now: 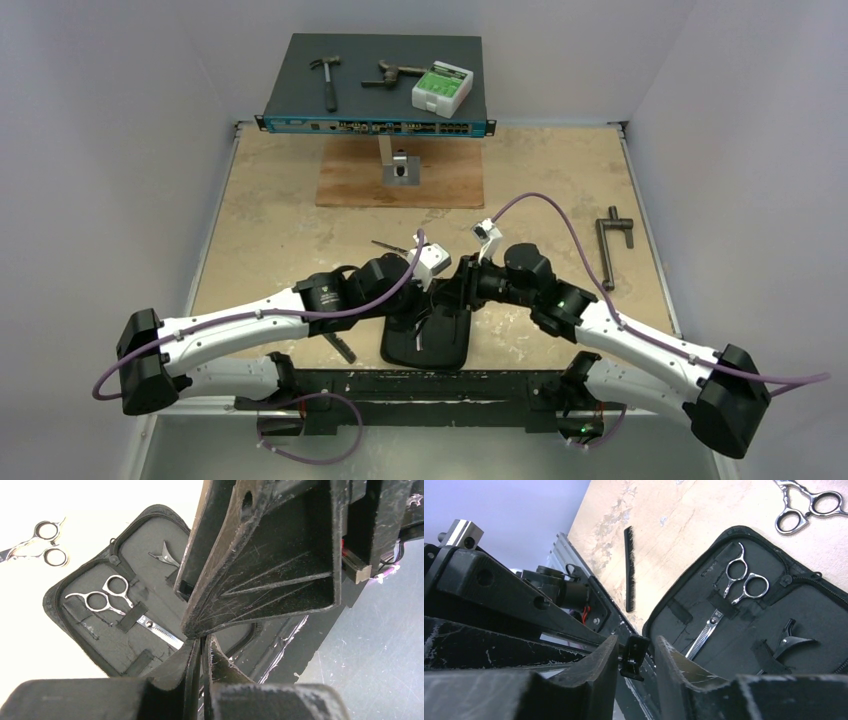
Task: Sort the hair-cutting tools
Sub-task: Pick up the haircut tool at the center of the board.
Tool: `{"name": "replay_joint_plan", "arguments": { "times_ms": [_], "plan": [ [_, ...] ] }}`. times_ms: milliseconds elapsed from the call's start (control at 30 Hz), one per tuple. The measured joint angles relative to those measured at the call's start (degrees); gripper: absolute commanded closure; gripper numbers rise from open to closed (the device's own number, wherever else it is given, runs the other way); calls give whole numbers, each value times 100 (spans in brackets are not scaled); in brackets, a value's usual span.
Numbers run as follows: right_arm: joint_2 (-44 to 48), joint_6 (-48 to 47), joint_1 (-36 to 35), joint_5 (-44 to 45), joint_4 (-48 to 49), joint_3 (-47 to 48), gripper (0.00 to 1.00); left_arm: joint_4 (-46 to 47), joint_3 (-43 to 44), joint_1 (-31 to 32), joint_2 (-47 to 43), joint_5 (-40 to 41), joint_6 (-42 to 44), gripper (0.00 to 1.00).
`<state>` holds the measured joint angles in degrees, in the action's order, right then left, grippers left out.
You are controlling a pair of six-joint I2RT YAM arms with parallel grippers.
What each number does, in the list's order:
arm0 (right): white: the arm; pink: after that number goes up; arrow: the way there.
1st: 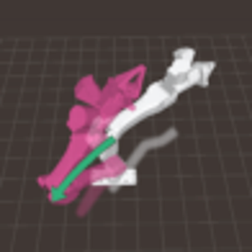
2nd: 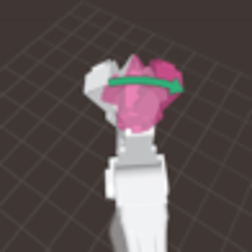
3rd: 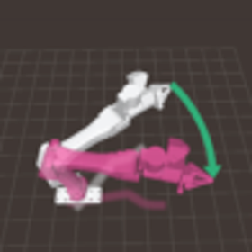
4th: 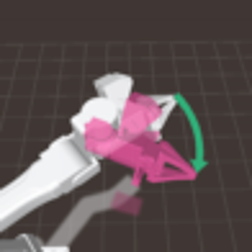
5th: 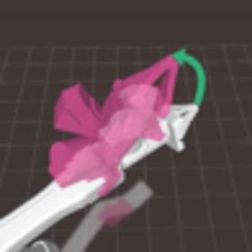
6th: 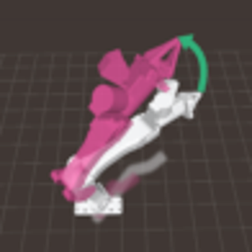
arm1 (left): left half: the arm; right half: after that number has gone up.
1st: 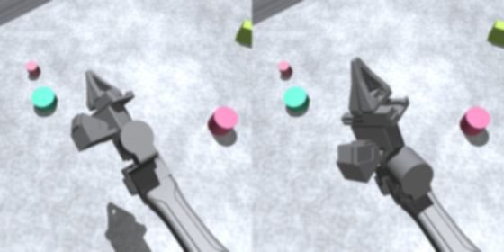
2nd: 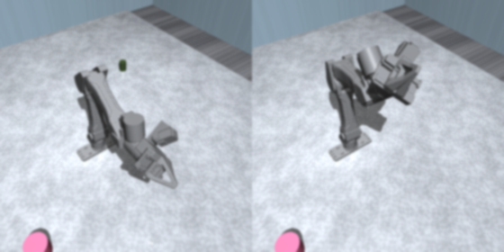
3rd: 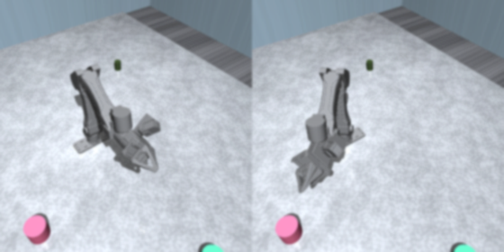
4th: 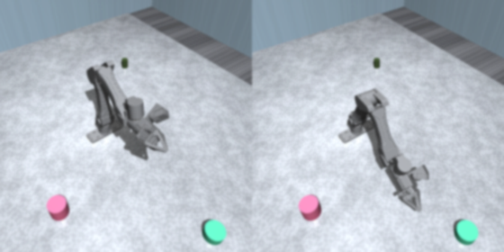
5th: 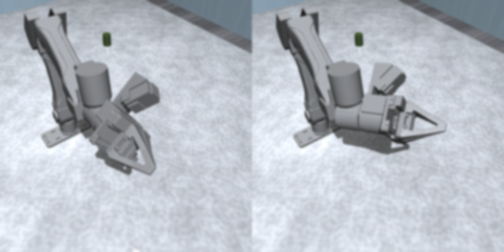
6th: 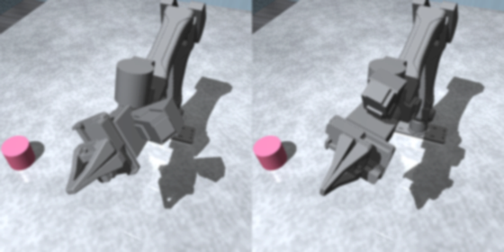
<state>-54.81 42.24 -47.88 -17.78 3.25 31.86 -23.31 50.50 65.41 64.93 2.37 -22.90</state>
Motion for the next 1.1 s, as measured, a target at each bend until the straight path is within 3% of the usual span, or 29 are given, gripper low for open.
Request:
{"name": "replay_joint_plan", "arguments": {
  "times_ms": [200,267,333,367,400,467,633,800,967,1100],
  "plan": [
    [-39,94,-7,0,76,2,100,-31,7,0,2,66,0,100],
    [-37,122,-7,4,81,2,100,-28,7,2,-2,98,-4,99],
    [-28,153,-7,28,85,2,100,-28,7,15,-11,184,-39,76],
    [-17,168,-7,33,98,2,100,-31,7,28,-28,245,-57,56],
    [9,170,-7,63,107,2,100,-46,7,42,-70,367,-118,46],
    [98,192,-11,173,81,2,100,-118,7,52,-260,708,-308,36],
    [505,422,-11,793,326,-70,100,-256,-160,37,-1268,1805,-1137,34],
    [953,920,-11,1659,1246,-616,100,-531,-564,35,-2306,2610,-2352,35],
    [1093,1434,-9,2404,2227,-1322,100,-367,-1399,35,-3064,2833,-3486,35],
    [927,1646,-9,2658,2804,-1429,100,-15,-1692,35,-3121,2778,-3917,35]
  ]
}}
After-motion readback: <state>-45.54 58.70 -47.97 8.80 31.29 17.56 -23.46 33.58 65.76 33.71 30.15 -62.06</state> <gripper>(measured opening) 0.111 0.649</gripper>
